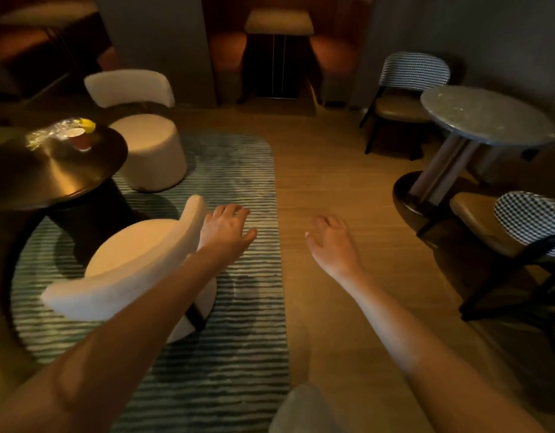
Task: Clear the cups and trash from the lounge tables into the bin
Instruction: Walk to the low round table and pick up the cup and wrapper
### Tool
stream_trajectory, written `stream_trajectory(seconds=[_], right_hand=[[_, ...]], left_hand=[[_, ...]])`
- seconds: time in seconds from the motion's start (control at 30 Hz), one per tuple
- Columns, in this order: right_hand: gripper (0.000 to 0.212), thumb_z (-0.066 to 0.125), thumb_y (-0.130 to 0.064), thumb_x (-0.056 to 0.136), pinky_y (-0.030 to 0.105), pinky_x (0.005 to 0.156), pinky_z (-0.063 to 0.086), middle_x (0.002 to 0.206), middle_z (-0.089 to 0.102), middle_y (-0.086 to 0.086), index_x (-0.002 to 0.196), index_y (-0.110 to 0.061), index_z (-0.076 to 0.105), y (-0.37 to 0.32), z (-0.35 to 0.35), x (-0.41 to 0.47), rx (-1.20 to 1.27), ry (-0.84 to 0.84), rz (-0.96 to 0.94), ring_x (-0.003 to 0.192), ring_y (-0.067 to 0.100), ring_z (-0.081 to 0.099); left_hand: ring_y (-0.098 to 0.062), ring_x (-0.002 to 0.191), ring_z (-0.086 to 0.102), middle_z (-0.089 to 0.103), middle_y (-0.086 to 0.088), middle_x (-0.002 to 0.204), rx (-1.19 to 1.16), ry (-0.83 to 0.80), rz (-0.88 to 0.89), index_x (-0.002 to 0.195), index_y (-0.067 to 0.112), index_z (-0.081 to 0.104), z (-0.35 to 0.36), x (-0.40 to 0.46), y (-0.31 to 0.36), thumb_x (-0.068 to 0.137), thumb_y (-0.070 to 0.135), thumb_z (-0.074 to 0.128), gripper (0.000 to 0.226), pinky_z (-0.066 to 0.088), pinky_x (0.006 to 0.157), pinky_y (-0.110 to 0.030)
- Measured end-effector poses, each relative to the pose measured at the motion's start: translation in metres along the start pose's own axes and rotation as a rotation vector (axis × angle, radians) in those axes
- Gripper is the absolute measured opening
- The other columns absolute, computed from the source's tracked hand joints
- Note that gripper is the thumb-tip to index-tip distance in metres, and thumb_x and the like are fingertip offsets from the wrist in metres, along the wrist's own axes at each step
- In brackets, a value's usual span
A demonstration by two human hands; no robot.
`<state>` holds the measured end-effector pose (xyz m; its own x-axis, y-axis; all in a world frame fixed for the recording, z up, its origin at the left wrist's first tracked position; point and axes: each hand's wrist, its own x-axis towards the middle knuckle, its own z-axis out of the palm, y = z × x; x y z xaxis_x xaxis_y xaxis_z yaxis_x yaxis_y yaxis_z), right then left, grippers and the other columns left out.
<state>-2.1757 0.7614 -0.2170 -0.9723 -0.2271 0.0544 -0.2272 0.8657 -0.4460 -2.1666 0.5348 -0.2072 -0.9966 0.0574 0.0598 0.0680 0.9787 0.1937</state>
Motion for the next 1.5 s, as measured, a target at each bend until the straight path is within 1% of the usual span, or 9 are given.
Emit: stream_trajectory(seconds=[0.23,0.4,0.5,0.63,0.8,0.97,1.2,1.37,1.5], right_hand=[[0.041,0.044,-0.026,0.100,0.037,0.109,0.029,0.139,0.047,0.011,0.136,-0.007,0.048,0.051,0.009,0.185,-0.026,-0.039,-0.047,0.133,0.028,0.035],[0.038,0.045,-0.023,0.099,0.040,0.106,0.036,0.137,0.049,0.010,0.134,-0.009,0.050,0.070,-0.007,0.330,-0.014,-0.086,-0.132,0.130,0.026,0.038],[0.038,0.045,-0.024,0.100,0.037,0.104,0.034,0.136,0.049,0.011,0.135,-0.010,0.049,0.066,-0.009,0.412,-0.043,-0.098,-0.213,0.131,0.025,0.039],[0.042,0.043,-0.027,0.101,0.037,0.107,0.033,0.140,0.047,0.009,0.139,-0.011,0.045,0.058,0.021,0.492,-0.033,-0.231,-0.322,0.134,0.024,0.036],[0.044,0.043,-0.031,0.101,0.038,0.109,0.036,0.139,0.048,0.008,0.140,-0.011,0.045,0.037,0.070,0.594,-0.036,-0.332,-0.411,0.133,0.024,0.038],[0.046,0.041,-0.034,0.101,0.040,0.110,0.036,0.142,0.046,0.007,0.142,-0.012,0.042,0.002,0.091,0.711,-0.051,-0.353,-0.446,0.135,0.025,0.036],[0.049,0.041,-0.035,0.101,0.041,0.112,0.034,0.145,0.043,0.007,0.144,-0.012,0.040,-0.033,0.116,0.837,-0.066,-0.380,-0.500,0.137,0.024,0.034],[0.049,0.040,-0.037,0.101,0.041,0.111,0.035,0.144,0.044,0.008,0.144,-0.013,0.040,-0.064,0.172,0.921,-0.135,-0.477,-0.591,0.136,0.026,0.035],[0.049,0.039,-0.037,0.101,0.040,0.112,0.033,0.145,0.042,0.007,0.144,-0.013,0.039,-0.109,0.211,1.002,-0.162,-0.533,-0.708,0.136,0.026,0.034]], left_hand=[[-0.030,0.126,0.041,0.047,-0.009,0.137,0.013,-0.014,-0.033,0.134,0.013,0.047,0.037,0.176,-0.027,0.094,0.041,0.049,0.049,0.036,0.103,-0.043],[-0.030,0.123,0.043,0.049,-0.009,0.135,-0.010,0.016,-0.140,0.131,0.013,0.050,0.040,0.293,-0.049,0.093,0.040,0.049,0.047,0.037,0.099,-0.042],[-0.031,0.122,0.045,0.050,-0.010,0.134,-0.014,0.030,-0.231,0.131,0.012,0.049,0.041,0.339,-0.069,0.093,0.038,0.049,0.046,0.038,0.098,-0.042],[-0.032,0.121,0.045,0.050,-0.010,0.133,0.005,0.009,-0.370,0.132,0.011,0.049,0.055,0.381,-0.104,0.095,0.035,0.046,0.044,0.038,0.097,-0.043],[-0.029,0.125,0.043,0.048,-0.008,0.136,0.051,0.004,-0.452,0.135,0.014,0.046,0.071,0.451,-0.161,0.096,0.038,0.044,0.046,0.038,0.099,-0.041],[-0.029,0.123,0.044,0.049,-0.008,0.135,0.032,0.007,-0.555,0.134,0.012,0.047,0.069,0.541,-0.223,0.097,0.036,0.043,0.045,0.040,0.098,-0.042],[-0.026,0.126,0.042,0.047,-0.005,0.136,0.045,-0.027,-0.614,0.136,0.016,0.043,0.072,0.645,-0.277,0.097,0.042,0.041,0.048,0.038,0.101,-0.039],[-0.028,0.131,0.037,0.039,-0.006,0.143,-0.023,-0.090,-0.777,0.142,0.017,0.035,0.093,0.687,-0.336,0.097,0.043,0.039,0.053,0.035,0.105,-0.042],[-0.028,0.131,0.036,0.039,-0.007,0.144,-0.008,-0.050,-0.934,0.143,0.017,0.034,0.095,0.723,-0.394,0.097,0.042,0.040,0.053,0.035,0.104,-0.042]])
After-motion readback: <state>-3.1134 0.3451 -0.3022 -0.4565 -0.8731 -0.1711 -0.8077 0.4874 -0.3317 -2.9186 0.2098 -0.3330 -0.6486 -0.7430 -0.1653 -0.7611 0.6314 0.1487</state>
